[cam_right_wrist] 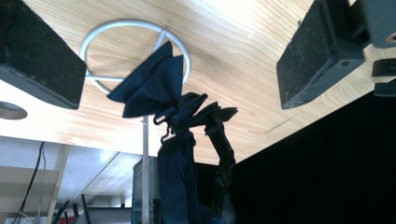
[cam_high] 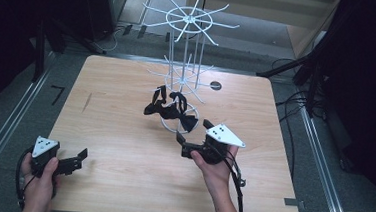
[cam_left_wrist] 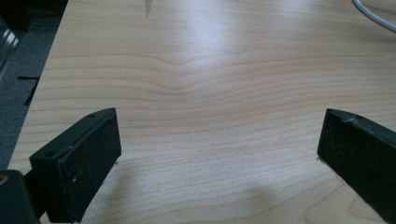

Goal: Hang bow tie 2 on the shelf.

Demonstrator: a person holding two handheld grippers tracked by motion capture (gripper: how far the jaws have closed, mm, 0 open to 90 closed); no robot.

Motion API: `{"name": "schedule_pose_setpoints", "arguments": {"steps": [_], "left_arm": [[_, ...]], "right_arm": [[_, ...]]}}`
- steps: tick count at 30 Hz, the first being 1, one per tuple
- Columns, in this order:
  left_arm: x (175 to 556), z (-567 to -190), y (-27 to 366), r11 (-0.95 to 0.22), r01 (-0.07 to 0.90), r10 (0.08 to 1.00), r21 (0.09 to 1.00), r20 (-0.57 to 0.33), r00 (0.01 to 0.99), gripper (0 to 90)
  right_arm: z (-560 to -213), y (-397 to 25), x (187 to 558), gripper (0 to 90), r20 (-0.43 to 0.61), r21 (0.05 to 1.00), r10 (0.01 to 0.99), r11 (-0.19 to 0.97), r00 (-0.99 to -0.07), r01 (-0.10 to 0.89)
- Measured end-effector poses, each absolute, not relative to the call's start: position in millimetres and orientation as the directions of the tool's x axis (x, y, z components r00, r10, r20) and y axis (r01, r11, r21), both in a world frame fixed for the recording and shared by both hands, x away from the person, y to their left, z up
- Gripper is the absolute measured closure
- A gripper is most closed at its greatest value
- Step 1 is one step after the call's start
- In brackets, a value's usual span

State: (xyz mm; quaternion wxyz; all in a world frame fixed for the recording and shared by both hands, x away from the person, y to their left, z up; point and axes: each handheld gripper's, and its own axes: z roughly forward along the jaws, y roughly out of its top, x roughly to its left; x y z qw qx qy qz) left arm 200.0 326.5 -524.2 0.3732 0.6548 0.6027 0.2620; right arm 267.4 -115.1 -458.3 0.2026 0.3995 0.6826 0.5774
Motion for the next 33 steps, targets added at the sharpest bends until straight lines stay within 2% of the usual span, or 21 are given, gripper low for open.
{"name": "schedule_pose_setpoints", "arguments": {"steps": [33], "left_arm": [[200,-524,326,0.006,0.593,0.986,0.805,-0.105,0.133,0.0]], "right_arm": [[-487,-184,257,2.0,0.192,0.937,0.843,-0.005,-0.503,0.350]]}}
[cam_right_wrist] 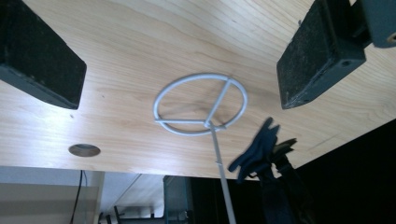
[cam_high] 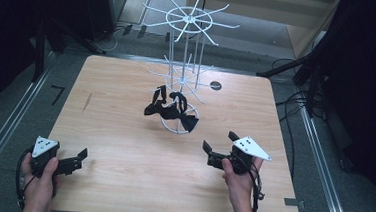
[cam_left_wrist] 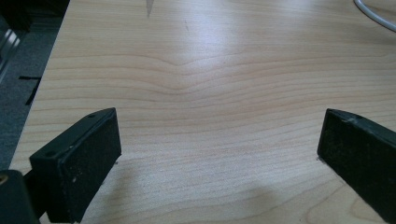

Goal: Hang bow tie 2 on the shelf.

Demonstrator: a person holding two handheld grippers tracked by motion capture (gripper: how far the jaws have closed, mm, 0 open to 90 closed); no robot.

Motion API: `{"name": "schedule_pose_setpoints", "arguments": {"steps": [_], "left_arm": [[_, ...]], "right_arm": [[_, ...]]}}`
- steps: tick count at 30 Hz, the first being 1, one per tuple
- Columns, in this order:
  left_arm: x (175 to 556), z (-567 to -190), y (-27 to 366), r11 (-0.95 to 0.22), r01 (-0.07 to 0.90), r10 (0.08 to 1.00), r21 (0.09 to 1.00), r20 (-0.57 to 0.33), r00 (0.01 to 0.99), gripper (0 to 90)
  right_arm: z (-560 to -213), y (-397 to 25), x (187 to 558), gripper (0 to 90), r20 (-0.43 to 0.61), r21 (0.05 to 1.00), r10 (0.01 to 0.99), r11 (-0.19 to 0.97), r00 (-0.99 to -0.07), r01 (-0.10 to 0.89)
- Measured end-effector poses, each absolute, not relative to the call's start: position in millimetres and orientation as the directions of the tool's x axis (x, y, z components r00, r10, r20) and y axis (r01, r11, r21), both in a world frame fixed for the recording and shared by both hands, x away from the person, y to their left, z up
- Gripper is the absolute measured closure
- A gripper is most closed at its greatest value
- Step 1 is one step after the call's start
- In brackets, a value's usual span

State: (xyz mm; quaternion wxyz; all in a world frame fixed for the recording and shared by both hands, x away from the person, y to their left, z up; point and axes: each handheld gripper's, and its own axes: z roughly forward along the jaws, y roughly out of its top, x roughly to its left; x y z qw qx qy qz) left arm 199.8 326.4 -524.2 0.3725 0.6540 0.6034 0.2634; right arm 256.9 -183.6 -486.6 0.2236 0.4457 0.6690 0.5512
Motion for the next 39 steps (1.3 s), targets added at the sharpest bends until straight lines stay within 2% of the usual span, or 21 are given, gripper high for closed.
{"name": "schedule_pose_setpoints", "arguments": {"steps": [26,39], "left_arm": [[200,-524,327,0.008,0.593,0.985,0.805,-0.108,0.134,0.0],[199,-524,328,0.023,0.580,0.984,0.815,-0.120,0.131,0.0]], "right_arm": [[-509,-238,249,1.9,0.166,0.919,0.890,0.015,-0.423,0.393],[-525,-279,244,1.9,0.164,0.905,0.916,0.008,-0.365,0.426]]}}
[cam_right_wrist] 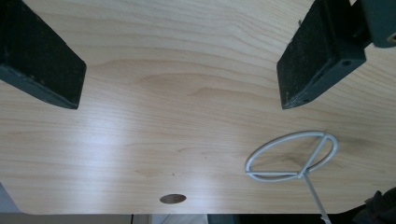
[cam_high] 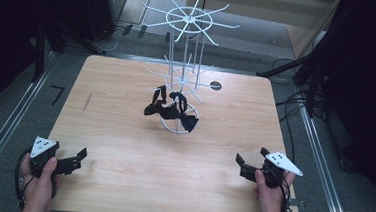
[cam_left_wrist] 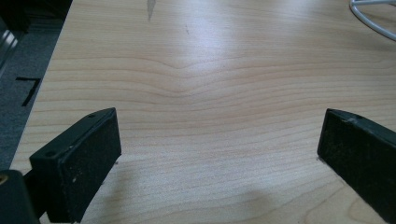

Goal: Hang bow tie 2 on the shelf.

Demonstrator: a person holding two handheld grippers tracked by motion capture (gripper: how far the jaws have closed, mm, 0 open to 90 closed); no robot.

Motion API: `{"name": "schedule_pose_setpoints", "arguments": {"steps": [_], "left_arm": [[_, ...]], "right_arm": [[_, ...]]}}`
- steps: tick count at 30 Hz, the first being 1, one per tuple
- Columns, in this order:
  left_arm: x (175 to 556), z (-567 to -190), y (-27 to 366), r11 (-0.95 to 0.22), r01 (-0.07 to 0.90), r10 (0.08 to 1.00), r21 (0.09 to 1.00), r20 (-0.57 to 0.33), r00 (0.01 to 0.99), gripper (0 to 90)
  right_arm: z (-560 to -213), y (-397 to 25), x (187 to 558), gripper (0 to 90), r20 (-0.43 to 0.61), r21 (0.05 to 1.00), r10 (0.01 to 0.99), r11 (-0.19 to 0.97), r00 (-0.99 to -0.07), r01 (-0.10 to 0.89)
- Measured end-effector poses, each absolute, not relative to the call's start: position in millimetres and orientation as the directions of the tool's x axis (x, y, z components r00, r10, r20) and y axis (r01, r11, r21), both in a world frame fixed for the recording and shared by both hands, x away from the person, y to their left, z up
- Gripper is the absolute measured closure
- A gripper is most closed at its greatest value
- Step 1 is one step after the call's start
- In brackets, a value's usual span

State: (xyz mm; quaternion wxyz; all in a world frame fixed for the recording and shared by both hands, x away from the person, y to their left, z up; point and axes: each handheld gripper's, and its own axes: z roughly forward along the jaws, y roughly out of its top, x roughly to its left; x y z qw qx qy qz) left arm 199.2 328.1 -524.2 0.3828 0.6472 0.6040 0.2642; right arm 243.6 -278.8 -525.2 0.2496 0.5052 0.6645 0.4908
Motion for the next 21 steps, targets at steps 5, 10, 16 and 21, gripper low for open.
{"name": "schedule_pose_setpoints", "arguments": {"steps": [5,10,16,21], "left_arm": [[199,-524,328,0.020,0.581,0.984,0.814,-0.118,0.130,0.0],[199,-524,328,0.019,0.581,0.984,0.814,-0.117,0.131,0.0],[199,-524,328,0.017,0.581,0.985,0.814,-0.115,0.133,0.0],[199,-524,328,0.018,0.581,0.985,0.813,-0.114,0.128,0.0]], "right_arm": [[-530,-295,240,1.9,0.174,0.901,0.923,-0.008,-0.344,0.435],[-534,-310,235,1.9,0.202,0.894,0.927,-0.043,-0.316,0.446],[-541,-332,227,1.9,0.229,0.882,0.936,-0.082,-0.269,0.465],[-544,-345,219,1.8,0.249,0.876,0.936,-0.108,-0.249,0.470]]}}
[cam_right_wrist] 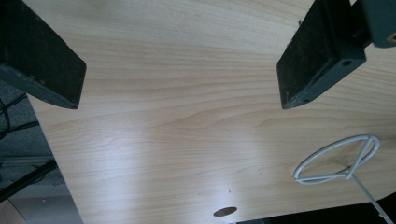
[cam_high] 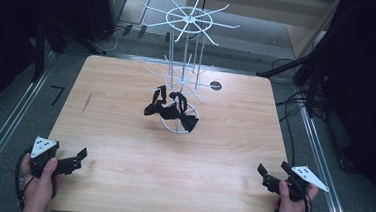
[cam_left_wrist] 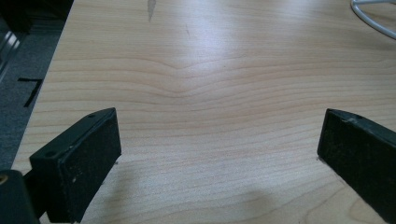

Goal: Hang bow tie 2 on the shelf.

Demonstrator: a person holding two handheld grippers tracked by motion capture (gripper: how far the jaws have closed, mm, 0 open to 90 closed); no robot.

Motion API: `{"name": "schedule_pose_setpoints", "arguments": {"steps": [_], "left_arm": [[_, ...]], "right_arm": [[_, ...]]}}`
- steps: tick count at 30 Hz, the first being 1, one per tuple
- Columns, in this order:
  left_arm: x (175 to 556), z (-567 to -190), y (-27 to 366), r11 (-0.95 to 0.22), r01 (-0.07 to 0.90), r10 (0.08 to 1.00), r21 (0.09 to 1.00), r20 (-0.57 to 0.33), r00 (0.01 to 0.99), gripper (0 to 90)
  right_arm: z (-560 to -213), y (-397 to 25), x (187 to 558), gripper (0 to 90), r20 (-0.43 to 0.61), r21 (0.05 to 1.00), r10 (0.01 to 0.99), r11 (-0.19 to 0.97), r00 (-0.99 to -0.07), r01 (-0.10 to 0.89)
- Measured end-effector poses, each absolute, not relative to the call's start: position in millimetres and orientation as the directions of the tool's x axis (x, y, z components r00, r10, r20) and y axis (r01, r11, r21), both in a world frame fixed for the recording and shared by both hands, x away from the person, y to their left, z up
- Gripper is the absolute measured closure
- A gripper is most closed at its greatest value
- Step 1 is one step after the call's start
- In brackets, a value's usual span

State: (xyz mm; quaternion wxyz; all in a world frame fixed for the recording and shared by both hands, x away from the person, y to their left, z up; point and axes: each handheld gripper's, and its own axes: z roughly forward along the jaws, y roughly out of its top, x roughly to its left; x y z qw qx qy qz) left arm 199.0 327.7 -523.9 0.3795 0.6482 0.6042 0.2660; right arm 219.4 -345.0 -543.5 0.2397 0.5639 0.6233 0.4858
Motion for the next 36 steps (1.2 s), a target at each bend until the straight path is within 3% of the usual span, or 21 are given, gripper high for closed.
{"name": "schedule_pose_setpoints", "arguments": {"steps": [36], "left_arm": [[199,-524,328,0.026,0.576,0.986,0.817,-0.116,0.119,0.0]], "right_arm": [[-552,-373,190,2.0,0.246,0.862,0.945,-0.113,-0.215,0.494]]}}
